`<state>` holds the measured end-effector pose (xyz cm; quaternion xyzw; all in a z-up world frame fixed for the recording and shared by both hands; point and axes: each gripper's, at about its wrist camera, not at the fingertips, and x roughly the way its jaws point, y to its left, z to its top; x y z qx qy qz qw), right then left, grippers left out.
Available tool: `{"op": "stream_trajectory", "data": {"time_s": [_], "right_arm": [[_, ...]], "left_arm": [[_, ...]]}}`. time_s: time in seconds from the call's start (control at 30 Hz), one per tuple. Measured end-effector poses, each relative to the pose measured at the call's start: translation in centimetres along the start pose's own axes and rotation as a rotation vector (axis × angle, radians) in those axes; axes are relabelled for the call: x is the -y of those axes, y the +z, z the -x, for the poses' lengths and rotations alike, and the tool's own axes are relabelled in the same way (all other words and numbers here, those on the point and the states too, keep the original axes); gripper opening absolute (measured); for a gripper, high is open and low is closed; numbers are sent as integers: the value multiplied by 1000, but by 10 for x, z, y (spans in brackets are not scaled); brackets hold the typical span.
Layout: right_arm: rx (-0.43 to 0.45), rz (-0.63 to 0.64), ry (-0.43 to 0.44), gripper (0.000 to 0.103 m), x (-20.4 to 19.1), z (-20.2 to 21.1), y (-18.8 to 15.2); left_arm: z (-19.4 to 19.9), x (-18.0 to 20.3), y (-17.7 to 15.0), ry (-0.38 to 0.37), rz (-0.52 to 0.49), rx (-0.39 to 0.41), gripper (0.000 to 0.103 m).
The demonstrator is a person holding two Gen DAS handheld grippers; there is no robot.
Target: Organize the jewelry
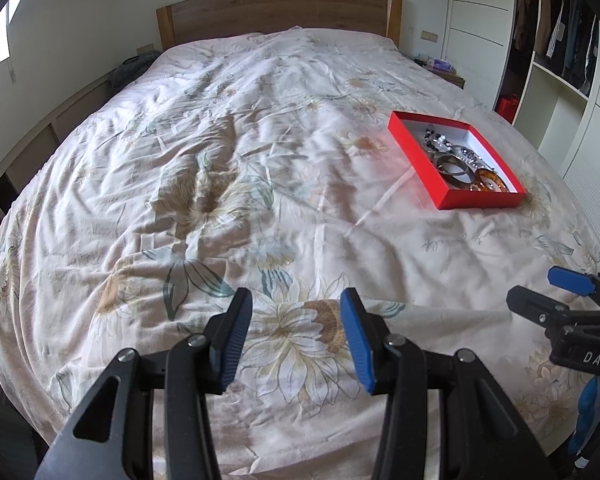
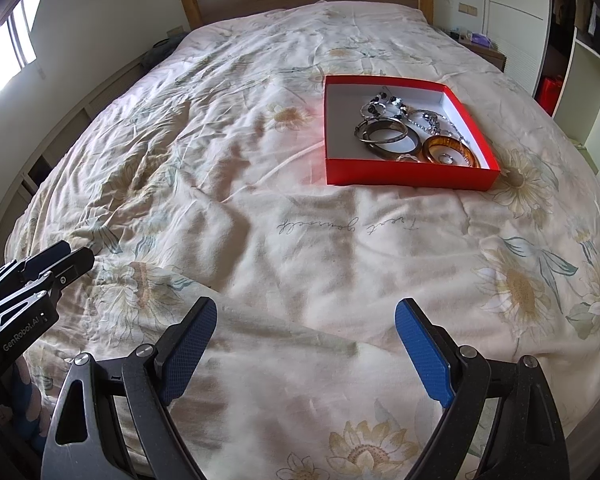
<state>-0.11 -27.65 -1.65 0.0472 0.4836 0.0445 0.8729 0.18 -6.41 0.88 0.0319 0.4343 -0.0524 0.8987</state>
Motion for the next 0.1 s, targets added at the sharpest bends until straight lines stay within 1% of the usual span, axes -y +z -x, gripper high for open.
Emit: {"op": "stream_trajectory", "data": {"time_s": [0.1], "right_arm": [[2, -4, -3, 90, 5, 0, -1]], "left_arm": [[-1, 0, 0, -1, -2, -1, 44]]}}
